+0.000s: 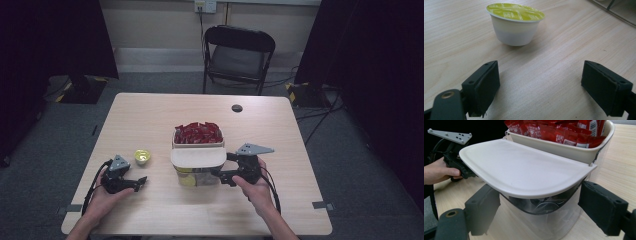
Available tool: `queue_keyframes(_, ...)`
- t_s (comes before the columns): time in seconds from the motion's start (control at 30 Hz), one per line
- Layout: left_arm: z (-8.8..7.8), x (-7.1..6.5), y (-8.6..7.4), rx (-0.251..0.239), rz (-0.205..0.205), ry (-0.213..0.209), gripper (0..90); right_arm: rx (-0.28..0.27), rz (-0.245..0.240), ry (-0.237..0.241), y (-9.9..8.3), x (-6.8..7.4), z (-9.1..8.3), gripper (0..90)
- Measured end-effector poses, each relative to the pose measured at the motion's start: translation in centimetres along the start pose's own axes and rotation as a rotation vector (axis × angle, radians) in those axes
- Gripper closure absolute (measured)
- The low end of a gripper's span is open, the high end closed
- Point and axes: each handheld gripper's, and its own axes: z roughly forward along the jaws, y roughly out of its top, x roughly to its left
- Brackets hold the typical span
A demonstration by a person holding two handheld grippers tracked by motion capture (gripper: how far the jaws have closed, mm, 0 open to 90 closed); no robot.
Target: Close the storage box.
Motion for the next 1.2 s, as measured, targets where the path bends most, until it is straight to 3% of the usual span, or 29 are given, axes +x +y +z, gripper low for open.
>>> queue_keyframes(0.57, 0.0, 0.0, 0.0, 0.000, -0.001, 0.000, 14.7, 0.027, 0.001, -0.025, -0.9, -0.2, 0.1, 17.9)
queue_keyframes(0.97, 0.0, 0.0, 0.0, 0.000, -0.001, 0.000, 14.7, 0.064, 0.008, -0.069, -2.7, -0.6, -1.2, 18.1)
queue_keyframes(1.2, 0.0, 0.0, 0.0, 0.000, 0.001, 0.003, 14.7, 0.056, 0.025, -0.088, -3.2, -1.1, -2.2, 18.5)
